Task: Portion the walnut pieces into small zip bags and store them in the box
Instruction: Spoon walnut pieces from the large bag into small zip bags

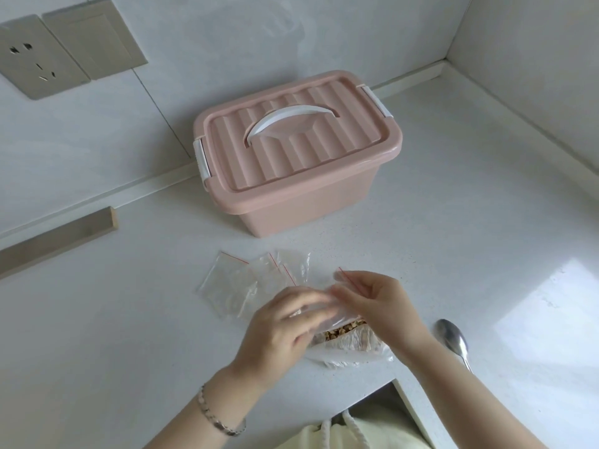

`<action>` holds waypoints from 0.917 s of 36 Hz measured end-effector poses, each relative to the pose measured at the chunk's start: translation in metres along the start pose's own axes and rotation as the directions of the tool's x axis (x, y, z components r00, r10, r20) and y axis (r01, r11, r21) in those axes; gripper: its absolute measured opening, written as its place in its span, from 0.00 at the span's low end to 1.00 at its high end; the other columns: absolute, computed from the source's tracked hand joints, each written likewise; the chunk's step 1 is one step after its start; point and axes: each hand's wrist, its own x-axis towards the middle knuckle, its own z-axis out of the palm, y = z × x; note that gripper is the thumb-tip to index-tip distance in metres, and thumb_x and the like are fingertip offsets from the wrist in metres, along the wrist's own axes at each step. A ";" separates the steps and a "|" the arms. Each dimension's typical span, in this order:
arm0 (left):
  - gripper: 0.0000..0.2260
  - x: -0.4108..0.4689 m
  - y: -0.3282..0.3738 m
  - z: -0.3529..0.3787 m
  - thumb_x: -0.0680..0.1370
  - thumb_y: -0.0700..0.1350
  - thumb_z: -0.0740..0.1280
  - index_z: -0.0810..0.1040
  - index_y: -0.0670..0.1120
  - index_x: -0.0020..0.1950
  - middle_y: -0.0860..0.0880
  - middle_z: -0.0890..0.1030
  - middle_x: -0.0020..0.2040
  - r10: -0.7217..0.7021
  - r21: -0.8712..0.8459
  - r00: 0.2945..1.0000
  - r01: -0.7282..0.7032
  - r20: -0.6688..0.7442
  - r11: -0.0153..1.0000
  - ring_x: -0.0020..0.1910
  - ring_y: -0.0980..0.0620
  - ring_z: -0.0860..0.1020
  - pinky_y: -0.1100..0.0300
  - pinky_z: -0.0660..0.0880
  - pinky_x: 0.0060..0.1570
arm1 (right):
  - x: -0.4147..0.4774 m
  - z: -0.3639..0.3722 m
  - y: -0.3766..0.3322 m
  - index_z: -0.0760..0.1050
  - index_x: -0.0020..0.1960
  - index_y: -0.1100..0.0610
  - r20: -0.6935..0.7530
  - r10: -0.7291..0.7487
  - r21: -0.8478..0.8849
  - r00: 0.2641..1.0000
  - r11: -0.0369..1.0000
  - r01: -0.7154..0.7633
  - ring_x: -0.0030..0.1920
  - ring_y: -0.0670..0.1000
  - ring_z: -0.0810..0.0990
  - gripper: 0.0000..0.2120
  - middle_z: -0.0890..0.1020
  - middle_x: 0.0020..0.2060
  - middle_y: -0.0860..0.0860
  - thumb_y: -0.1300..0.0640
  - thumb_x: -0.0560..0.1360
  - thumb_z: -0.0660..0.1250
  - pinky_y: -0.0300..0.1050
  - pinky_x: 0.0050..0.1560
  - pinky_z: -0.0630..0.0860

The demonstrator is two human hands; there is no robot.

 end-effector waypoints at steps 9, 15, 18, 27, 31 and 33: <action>0.12 0.015 0.042 0.014 0.71 0.52 0.65 0.78 0.50 0.52 0.58 0.77 0.49 -0.504 -0.148 0.863 0.496 -0.024 0.856 0.51 0.61 0.73 0.72 0.66 0.52 | -0.011 -0.002 0.016 0.81 0.49 0.57 -0.294 -0.231 -0.303 0.927 0.943 0.138 0.41 0.37 0.78 0.06 0.80 0.41 0.41 0.60 0.73 0.68 0.20 0.41 0.68; 0.07 0.041 0.062 0.018 0.68 0.51 0.72 0.80 0.49 0.39 0.51 0.82 0.35 -0.832 -0.576 0.539 0.724 0.132 0.378 0.35 0.56 0.79 0.62 0.76 0.38 | -0.021 0.007 0.014 0.79 0.55 0.52 -0.145 -0.334 -0.378 0.931 0.888 0.260 0.47 0.32 0.76 0.15 0.76 0.45 0.37 0.67 0.72 0.66 0.23 0.44 0.69; 0.03 0.044 0.059 0.014 0.72 0.43 0.71 0.81 0.46 0.39 0.50 0.83 0.34 -0.860 -0.629 0.465 0.738 0.210 0.245 0.37 0.55 0.81 0.61 0.78 0.41 | -0.026 0.001 0.010 0.77 0.56 0.49 -0.128 -0.305 -0.275 0.944 0.925 0.262 0.48 0.30 0.76 0.15 0.79 0.45 0.35 0.64 0.73 0.67 0.23 0.48 0.70; 0.05 0.040 0.057 0.009 0.71 0.40 0.71 0.82 0.39 0.43 0.44 0.84 0.39 -0.875 -0.712 0.407 0.694 0.264 0.108 0.40 0.50 0.83 0.60 0.80 0.44 | -0.035 -0.011 -0.005 0.82 0.47 0.50 0.065 -0.248 -0.010 0.967 0.969 0.249 0.46 0.44 0.83 0.11 0.85 0.42 0.44 0.64 0.75 0.65 0.37 0.49 0.78; 0.03 0.039 0.059 0.009 0.71 0.39 0.71 0.82 0.39 0.42 0.42 0.84 0.38 -0.872 -0.714 0.417 0.690 0.255 0.121 0.39 0.50 0.83 0.60 0.80 0.43 | -0.037 -0.010 -0.002 0.81 0.51 0.53 0.079 -0.259 -0.036 0.963 0.964 0.262 0.48 0.45 0.83 0.08 0.85 0.44 0.46 0.60 0.75 0.65 0.43 0.53 0.78; 0.03 0.037 0.059 0.009 0.71 0.39 0.71 0.83 0.40 0.42 0.42 0.84 0.38 -0.872 -0.711 0.421 0.691 0.249 0.131 0.39 0.49 0.83 0.58 0.80 0.45 | -0.037 -0.009 -0.001 0.81 0.52 0.54 0.084 -0.259 -0.030 0.962 0.965 0.262 0.48 0.45 0.83 0.09 0.85 0.45 0.46 0.60 0.75 0.65 0.44 0.54 0.78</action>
